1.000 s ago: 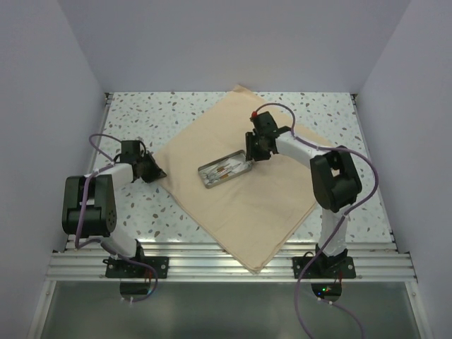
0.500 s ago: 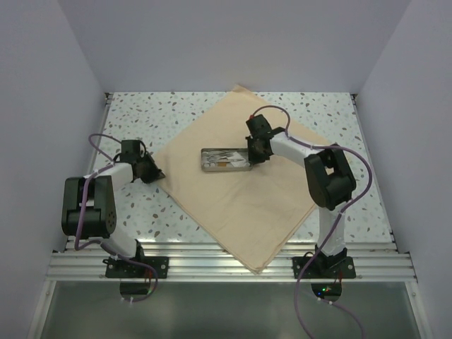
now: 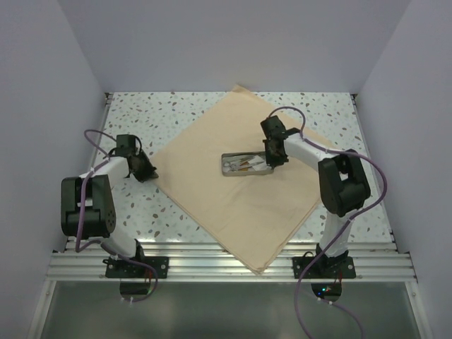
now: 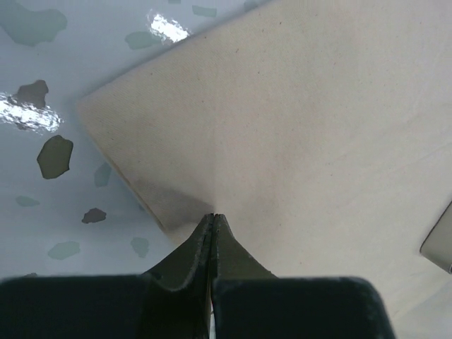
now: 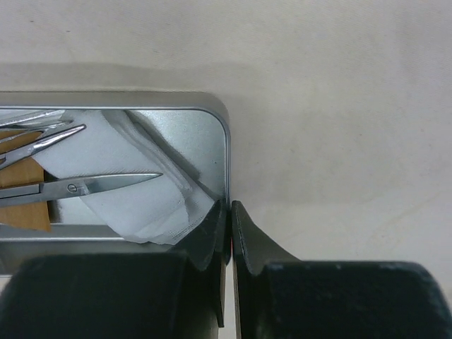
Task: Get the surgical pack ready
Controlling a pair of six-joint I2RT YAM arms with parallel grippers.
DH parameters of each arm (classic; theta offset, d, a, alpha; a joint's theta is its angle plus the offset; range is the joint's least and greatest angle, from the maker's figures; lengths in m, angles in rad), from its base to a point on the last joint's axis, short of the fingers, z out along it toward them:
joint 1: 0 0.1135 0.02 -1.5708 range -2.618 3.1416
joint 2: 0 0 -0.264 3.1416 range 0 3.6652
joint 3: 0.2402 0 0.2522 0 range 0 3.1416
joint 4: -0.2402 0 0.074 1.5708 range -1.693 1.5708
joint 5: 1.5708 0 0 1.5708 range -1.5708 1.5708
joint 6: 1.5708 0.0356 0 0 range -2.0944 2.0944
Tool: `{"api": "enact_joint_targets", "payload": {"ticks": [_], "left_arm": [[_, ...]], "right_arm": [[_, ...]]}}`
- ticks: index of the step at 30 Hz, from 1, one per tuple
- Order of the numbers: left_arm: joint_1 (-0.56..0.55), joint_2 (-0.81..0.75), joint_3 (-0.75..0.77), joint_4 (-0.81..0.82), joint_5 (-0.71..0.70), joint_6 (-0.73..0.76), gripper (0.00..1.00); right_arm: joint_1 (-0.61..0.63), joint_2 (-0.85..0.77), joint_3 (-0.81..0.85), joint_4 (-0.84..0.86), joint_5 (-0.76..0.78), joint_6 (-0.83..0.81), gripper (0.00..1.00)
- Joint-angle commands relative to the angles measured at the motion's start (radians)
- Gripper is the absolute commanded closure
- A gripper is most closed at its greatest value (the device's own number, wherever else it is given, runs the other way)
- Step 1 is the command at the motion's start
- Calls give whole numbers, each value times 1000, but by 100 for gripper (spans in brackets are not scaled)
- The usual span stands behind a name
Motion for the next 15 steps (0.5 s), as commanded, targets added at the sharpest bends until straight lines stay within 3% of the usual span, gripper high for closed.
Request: {"api": "enact_joint_targets", "payload": {"ticks": [1, 2, 9, 15], "left_arm": [[17, -7, 69, -45, 20, 47, 100], [17, -11, 88, -49, 37, 62, 99], [14, -164, 112, 6, 201, 108, 66], [15, -310, 68, 43, 239, 126, 58]], "right_arm": [[-28, -64, -10, -25, 47, -53, 100], [-28, -66, -11, -28, 41, -62, 100], [-29, -87, -74, 18, -52, -75, 100], [-29, -101, -143, 56, -72, -96, 100]]}}
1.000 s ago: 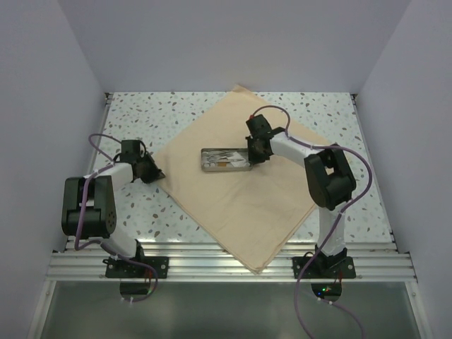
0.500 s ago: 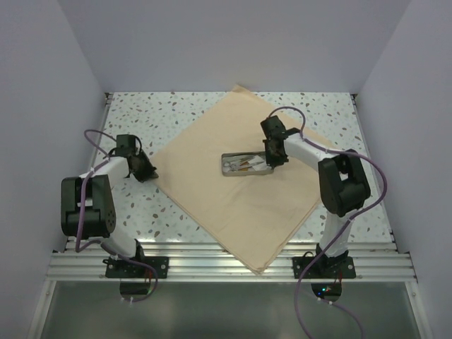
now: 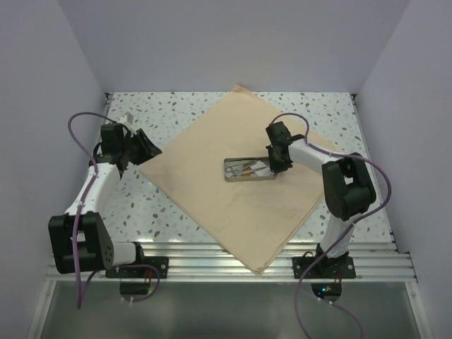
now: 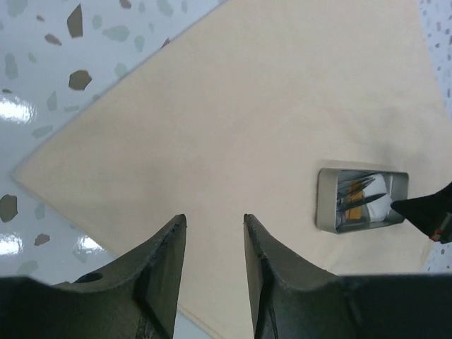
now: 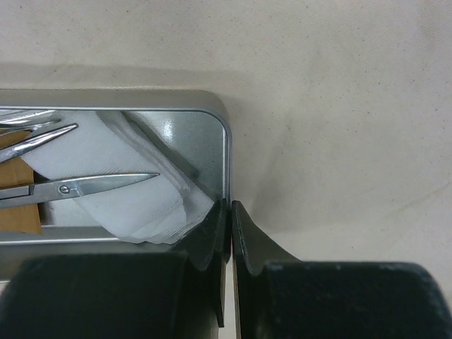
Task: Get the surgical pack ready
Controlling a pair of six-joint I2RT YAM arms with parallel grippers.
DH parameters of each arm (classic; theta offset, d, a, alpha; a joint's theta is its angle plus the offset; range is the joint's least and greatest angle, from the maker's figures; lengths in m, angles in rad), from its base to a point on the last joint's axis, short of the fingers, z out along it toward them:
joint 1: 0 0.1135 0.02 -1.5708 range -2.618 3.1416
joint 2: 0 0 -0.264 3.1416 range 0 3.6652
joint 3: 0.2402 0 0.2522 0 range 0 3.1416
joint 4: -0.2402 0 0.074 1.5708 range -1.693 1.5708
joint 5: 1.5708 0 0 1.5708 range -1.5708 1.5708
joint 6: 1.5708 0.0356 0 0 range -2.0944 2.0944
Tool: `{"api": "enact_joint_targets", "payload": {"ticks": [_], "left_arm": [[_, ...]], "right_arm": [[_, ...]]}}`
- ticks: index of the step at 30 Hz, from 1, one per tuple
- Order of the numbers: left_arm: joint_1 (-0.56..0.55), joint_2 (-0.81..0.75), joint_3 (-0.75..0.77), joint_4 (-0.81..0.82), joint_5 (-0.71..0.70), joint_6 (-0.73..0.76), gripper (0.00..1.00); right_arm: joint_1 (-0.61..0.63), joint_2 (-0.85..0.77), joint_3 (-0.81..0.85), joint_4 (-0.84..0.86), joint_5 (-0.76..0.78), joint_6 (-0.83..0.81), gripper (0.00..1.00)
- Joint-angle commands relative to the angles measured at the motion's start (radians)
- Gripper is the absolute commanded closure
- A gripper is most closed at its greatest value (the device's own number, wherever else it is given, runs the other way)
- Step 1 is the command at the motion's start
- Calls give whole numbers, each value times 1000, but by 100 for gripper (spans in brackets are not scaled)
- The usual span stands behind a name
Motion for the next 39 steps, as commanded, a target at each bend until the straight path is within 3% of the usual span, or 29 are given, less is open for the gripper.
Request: {"api": "enact_joint_targets", "payload": {"ticks": [1, 8, 21, 25, 31, 39], "left_arm": [[6, -93, -28, 59, 73, 33, 57], [5, -184, -136, 116, 143, 8, 57], [-52, -312, -318, 27, 151, 16, 58], [-85, -357, -288, 1, 168, -52, 56], [-89, -283, -193, -105, 150, -23, 58], [-93, -242, -196, -79, 122, -52, 58]], "right_arm": [[4, -44, -38, 20, -25, -38, 100], [5, -52, -37, 22, -32, -73, 100], [4, -127, -53, -61, -5, -103, 100], [4, -138, -84, -27, -20, -57, 100], [4, -78, -35, -105, 0, -20, 100], [5, -63, -47, -95, -15, 31, 100]]}}
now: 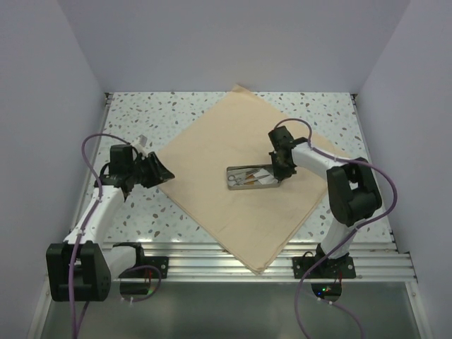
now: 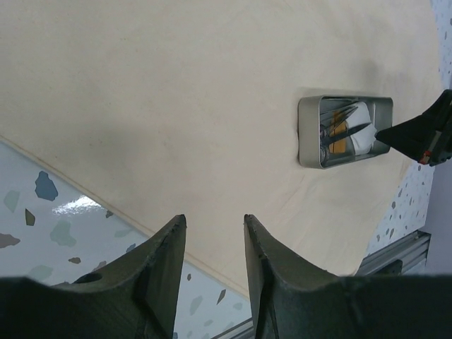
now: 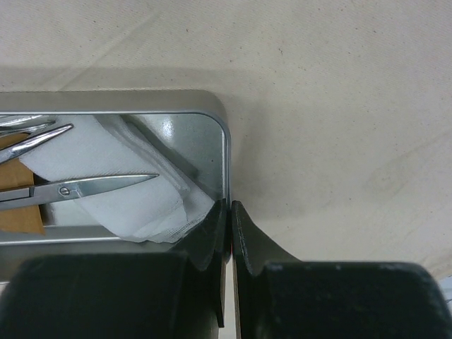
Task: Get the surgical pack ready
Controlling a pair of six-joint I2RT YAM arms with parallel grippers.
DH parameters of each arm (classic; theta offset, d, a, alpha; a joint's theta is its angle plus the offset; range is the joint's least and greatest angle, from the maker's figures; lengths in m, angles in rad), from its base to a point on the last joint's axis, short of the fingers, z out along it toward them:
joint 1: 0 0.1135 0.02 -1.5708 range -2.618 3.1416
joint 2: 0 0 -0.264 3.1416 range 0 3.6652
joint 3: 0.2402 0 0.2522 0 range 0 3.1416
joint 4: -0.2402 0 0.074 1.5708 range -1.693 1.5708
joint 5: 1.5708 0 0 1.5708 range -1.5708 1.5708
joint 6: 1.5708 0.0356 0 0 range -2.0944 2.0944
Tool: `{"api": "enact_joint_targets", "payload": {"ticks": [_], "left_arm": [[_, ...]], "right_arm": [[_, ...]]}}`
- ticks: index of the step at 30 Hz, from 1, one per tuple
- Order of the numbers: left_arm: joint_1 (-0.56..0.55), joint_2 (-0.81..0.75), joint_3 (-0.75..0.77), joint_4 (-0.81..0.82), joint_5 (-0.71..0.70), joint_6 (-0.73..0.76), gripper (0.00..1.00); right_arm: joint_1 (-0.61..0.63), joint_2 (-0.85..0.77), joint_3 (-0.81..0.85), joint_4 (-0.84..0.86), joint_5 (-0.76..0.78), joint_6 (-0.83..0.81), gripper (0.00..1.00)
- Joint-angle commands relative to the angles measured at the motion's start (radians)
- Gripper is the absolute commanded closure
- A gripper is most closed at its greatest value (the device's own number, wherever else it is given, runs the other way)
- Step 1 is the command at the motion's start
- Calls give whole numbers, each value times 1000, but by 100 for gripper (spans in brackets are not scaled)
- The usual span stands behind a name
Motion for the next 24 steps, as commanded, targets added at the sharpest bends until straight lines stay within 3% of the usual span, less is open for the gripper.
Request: {"api": "enact_joint_targets", "payload": {"ticks": [1, 14, 24], "left_arm": [[-10, 16, 23, 0, -1, -22, 58], [-10, 124, 167, -40, -99, -19, 58], [-9, 141, 164, -76, -111, 0, 59]], "right_arm": [[4, 16, 29, -25, 2, 28, 100], [4, 96, 126, -64, -1, 30, 100], [5, 95, 119, -52, -21, 36, 100]]}}
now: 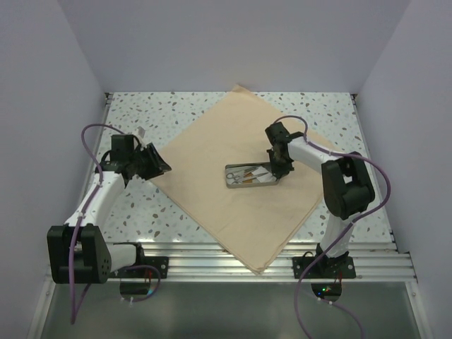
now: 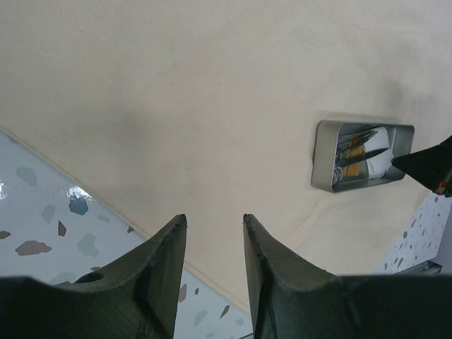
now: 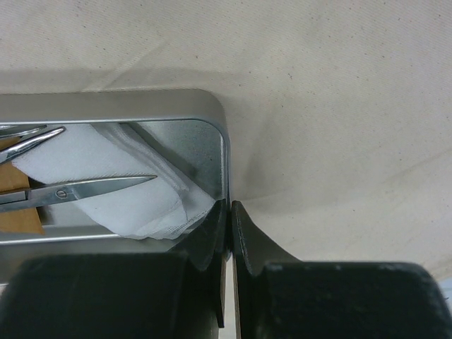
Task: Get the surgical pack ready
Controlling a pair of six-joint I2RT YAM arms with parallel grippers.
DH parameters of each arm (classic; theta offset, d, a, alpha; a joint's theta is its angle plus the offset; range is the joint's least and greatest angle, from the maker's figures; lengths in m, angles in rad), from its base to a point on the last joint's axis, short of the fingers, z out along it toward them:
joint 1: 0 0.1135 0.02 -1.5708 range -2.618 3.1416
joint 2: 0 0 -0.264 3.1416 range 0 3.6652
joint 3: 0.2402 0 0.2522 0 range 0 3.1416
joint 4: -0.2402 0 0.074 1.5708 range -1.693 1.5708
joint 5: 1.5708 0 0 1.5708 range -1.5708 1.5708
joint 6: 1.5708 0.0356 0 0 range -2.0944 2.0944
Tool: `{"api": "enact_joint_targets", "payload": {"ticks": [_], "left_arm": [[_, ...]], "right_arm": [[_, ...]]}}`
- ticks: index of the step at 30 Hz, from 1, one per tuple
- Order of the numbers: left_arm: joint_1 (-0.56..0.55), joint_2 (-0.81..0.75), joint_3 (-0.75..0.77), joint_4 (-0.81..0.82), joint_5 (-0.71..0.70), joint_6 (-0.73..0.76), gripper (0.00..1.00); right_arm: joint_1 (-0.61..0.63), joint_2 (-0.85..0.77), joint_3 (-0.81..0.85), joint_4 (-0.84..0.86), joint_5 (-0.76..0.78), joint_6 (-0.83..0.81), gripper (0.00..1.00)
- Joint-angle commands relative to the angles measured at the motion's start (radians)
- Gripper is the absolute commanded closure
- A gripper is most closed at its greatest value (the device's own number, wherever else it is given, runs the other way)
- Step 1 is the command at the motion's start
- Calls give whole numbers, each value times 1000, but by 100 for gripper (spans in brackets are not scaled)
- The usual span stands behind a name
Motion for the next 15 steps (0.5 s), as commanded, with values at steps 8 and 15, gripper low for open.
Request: {"api": "enact_joint_targets", "payload": {"ticks": [8, 15], "left_arm": [[-3, 9, 32, -31, -6, 17, 59], [-4, 14, 32, -26, -6, 14, 59]], "right_arm": [[5, 39, 60, -1, -21, 61, 100], [5, 73, 92, -19, -7, 53, 100]]}}
